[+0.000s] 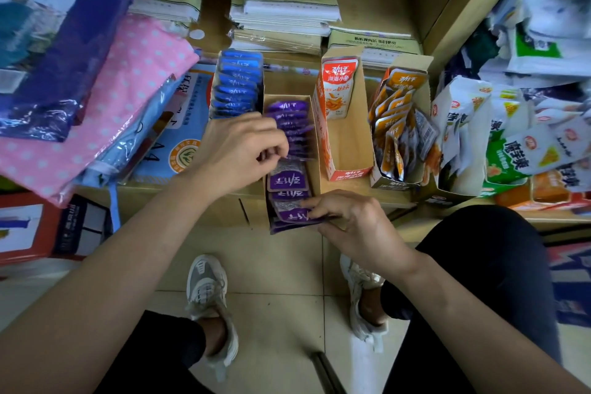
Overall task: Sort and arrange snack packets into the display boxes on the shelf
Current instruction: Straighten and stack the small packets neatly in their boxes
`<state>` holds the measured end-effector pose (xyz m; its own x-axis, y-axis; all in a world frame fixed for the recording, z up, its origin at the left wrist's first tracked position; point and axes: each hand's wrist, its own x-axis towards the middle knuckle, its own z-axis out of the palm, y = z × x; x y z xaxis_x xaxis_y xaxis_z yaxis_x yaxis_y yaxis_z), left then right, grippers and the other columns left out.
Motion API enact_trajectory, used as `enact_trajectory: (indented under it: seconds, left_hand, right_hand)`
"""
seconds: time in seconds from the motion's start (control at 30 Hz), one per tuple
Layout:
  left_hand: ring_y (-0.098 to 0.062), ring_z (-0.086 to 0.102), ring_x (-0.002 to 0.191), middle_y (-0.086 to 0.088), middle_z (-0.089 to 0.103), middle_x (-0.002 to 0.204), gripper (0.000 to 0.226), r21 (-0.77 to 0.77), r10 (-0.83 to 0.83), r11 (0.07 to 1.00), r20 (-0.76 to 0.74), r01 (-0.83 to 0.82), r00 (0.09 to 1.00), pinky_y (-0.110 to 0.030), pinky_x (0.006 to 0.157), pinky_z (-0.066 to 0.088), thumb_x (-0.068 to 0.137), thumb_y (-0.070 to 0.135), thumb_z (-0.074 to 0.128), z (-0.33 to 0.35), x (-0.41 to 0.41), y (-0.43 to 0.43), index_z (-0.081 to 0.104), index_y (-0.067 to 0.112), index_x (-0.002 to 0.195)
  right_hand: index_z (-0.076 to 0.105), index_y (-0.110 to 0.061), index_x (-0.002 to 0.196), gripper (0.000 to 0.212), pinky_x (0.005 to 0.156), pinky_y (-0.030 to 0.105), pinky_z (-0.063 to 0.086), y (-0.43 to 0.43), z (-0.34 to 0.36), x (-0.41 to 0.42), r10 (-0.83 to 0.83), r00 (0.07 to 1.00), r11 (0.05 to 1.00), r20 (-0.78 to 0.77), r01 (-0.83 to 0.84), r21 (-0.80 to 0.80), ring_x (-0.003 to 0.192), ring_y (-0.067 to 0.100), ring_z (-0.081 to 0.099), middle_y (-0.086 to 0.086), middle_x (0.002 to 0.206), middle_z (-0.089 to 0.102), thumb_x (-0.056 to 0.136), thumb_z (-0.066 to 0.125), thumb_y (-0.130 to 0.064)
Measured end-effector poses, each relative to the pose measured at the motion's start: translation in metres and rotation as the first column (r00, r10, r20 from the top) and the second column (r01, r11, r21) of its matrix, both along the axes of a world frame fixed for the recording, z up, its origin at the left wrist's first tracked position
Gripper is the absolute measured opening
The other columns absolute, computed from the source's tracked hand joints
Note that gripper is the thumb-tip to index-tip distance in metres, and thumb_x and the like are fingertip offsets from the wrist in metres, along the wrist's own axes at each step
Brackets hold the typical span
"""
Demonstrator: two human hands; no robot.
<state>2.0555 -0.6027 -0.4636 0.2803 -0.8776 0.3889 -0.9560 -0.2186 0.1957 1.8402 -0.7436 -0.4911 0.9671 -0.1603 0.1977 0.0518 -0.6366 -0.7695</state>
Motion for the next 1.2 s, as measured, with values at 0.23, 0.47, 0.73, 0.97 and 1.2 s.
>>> enact_trajectory:
  seconds: [0.23, 0.47, 0.73, 0.97, 1.2]
  left_hand:
    - [-0.025, 0.032, 0.119, 0.005, 0.044, 0.139, 0.039, 0.182, -0.007, 0.983, -0.005, 0.008, 1.000, -0.045, 0.098, 0.029, 0.070, 0.058, 0.082, 0.001, 0.000, -0.006, 0.075, 0.041, 0.105]
    - [-0.027, 0.021, 0.133, 0.007, 0.017, 0.158, 0.090, 0.387, 0.001, 0.922, -0.057, 0.021, 0.998, -0.052, 0.106, 0.025, 0.048, 0.091, 0.069, 0.011, 0.003, -0.002, 0.061, 0.049, 0.126]
    - [-0.031, 0.037, 0.120, 0.006, 0.044, 0.149, 0.020, 0.204, -0.005, 0.979, 0.053, -0.006, 0.999, -0.051, 0.096, 0.031, 0.080, 0.035, 0.077, 0.006, -0.001, -0.007, 0.079, 0.037, 0.100]
    - [-0.033, 0.039, 0.118, 0.003, 0.047, 0.151, 0.016, 0.137, 0.035, 0.989, 0.125, -0.052, 0.992, -0.054, 0.094, 0.036, 0.084, 0.041, 0.076, -0.002, 0.000, -0.014, 0.080, 0.032, 0.096]
    - [-0.020, 0.066, 0.096, 0.001, 0.071, 0.121, 0.012, -0.120, -0.027, 0.992, -0.027, 0.024, 0.999, -0.045, 0.079, 0.054, 0.092, 0.025, 0.073, -0.014, 0.011, -0.014, 0.078, 0.014, 0.093]
  right_hand:
    - [0.070, -0.010, 0.101, 0.014, 0.090, 0.035, 0.058, 0.001, -0.006, -0.004, 0.020, 0.997, 0.997, 0.078, -0.014, -0.075, 0.114, 0.011, 0.064, 0.001, 0.122, 0.070, 0.088, 0.072, -0.016]
    - [0.059, -0.016, 0.110, 0.021, 0.099, 0.031, 0.052, 0.011, -0.017, -0.017, 0.069, 0.989, 0.944, 0.132, -0.022, -0.329, 0.126, 0.017, 0.058, 0.007, 0.128, 0.067, 0.093, 0.059, -0.029]
    - [0.070, -0.003, 0.098, 0.013, 0.096, 0.032, 0.055, 0.007, -0.015, -0.013, -0.023, 0.989, 0.976, 0.145, 0.054, -0.213, 0.115, 0.019, 0.066, 0.008, 0.123, 0.070, 0.089, 0.066, -0.011]
    - [0.068, -0.011, 0.106, 0.021, 0.090, 0.030, 0.054, -0.008, 0.003, -0.006, 0.004, 0.999, 0.988, 0.049, 0.003, -0.155, 0.106, 0.013, 0.067, 0.001, 0.116, 0.071, 0.090, 0.059, -0.017]
    - [0.070, -0.011, 0.119, 0.031, 0.090, 0.022, 0.053, -0.010, 0.005, 0.001, -0.016, 0.999, 0.984, 0.039, 0.023, -0.177, 0.103, 0.008, 0.065, 0.002, 0.112, 0.072, 0.088, 0.074, -0.009]
